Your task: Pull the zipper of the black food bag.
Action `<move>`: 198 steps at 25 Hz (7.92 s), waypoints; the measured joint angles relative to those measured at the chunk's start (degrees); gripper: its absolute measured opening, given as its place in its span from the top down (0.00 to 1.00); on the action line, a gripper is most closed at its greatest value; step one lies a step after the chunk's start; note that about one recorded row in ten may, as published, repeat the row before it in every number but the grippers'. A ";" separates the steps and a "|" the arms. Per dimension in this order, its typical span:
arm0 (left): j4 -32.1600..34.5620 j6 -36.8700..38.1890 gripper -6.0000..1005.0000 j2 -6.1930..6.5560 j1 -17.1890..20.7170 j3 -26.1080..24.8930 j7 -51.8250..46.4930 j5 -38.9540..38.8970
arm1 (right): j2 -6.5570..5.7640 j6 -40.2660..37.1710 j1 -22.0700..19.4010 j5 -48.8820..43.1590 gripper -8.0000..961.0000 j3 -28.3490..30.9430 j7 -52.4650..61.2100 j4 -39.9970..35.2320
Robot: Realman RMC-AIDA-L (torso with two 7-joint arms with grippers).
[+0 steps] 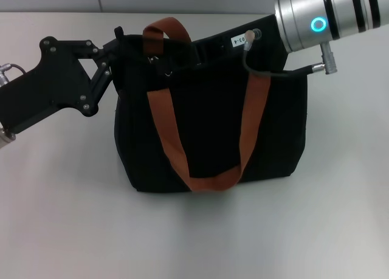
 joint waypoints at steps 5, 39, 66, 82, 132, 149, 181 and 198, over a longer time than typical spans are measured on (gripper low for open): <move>-0.14 -0.10 0.97 -0.03 0.00 0.00 0.00 -0.38 | 0.02 0.26 -0.28 -1.24 0.99 -0.15 0.68 -0.39; 0.03 -2.42 0.97 0.14 -0.96 0.00 0.01 -1.45 | -0.07 -0.57 -10.07 -10.52 0.99 -0.27 10.09 -15.95; 0.03 -2.75 0.97 0.28 -1.24 -0.52 -0.52 -1.50 | -0.03 -3.28 -18.52 -12.88 0.98 6.73 11.25 -24.86; 0.04 -2.83 0.97 0.32 -1.21 -0.59 -0.53 -1.67 | -0.28 -5.43 -18.64 -8.29 0.98 9.78 9.07 -24.14; 0.13 -4.65 0.81 0.11 1.15 -0.55 -7.91 -1.51 | -0.69 -28.69 -26.52 0.32 0.13 20.05 -76.76 13.49; 22.94 3.77 0.19 5.10 3.21 9.09 -41.24 5.16 | -0.97 -25.33 -25.57 0.44 0.13 20.15 -76.27 13.88; 0.19 3.76 0.17 0.74 6.31 19.61 -20.45 10.88 | -0.42 -20.74 -24.81 -1.78 0.13 18.04 -78.85 23.94; 0.12 4.00 0.17 0.67 5.78 19.32 -20.93 11.23 | -0.34 -20.08 -24.18 -1.67 0.13 17.86 -78.93 24.16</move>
